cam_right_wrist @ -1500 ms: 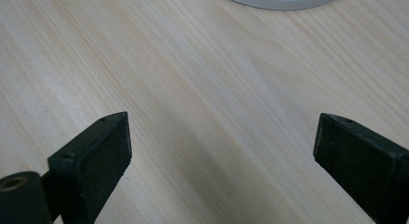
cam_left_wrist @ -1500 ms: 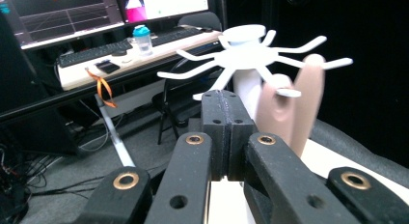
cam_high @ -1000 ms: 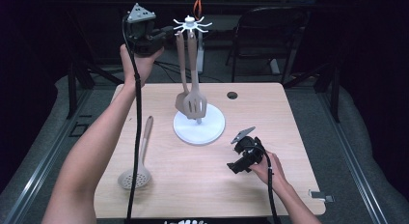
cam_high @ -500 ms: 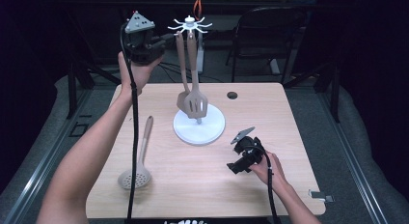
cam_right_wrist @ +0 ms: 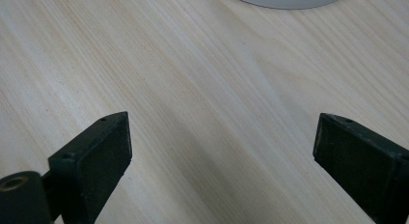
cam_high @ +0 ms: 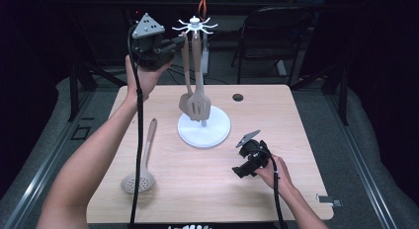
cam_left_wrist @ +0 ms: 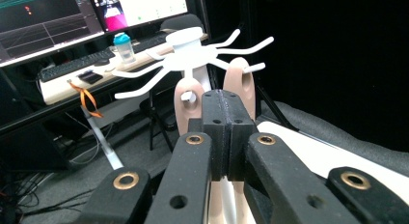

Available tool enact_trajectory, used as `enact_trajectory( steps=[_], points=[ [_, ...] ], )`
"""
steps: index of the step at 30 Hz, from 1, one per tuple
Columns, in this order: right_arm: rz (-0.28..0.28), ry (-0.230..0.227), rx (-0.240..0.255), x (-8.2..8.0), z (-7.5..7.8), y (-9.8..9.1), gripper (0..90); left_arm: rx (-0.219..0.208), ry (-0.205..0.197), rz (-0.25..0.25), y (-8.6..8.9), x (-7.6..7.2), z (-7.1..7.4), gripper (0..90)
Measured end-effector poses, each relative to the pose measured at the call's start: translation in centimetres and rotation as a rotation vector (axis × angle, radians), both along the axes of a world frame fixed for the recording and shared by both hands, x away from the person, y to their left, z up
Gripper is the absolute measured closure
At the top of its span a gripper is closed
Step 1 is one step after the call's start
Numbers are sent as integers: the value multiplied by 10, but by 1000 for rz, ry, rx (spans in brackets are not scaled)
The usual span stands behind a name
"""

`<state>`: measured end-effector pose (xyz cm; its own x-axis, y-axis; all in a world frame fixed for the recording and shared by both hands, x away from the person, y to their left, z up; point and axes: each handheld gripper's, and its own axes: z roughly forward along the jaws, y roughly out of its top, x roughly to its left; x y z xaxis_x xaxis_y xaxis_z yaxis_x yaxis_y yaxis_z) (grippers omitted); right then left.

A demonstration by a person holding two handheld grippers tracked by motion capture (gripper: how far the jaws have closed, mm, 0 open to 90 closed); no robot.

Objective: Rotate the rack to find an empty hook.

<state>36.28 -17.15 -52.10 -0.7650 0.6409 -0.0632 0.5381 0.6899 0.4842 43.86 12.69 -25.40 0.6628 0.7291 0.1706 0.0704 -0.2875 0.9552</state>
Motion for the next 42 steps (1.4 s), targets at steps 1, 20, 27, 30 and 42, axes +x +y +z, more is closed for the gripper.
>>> enact_trajectory(
  steps=[1, 20, 27, 30, 42],
  points=[
    [0, -2, 0, 0, 0, 0, 60, -4, -1, 4, 0, 1, 0, 900],
    [-14, -13, 30, -1, -3, 0, 60, -3, 3, 47, 5, 10, 1, 900],
    [0, -7, 8, 0, -1, 0, 61, 2, 0, 63, 6, 13, 0, 900],
    [0, -7, 8, 0, -1, 0, 61, 4, 1, 66, 6, 14, 0, 900],
    [-11, -8, 29, -1, -3, 1, 61, 6, 5, 83, 7, 18, 2, 900]
  ],
)
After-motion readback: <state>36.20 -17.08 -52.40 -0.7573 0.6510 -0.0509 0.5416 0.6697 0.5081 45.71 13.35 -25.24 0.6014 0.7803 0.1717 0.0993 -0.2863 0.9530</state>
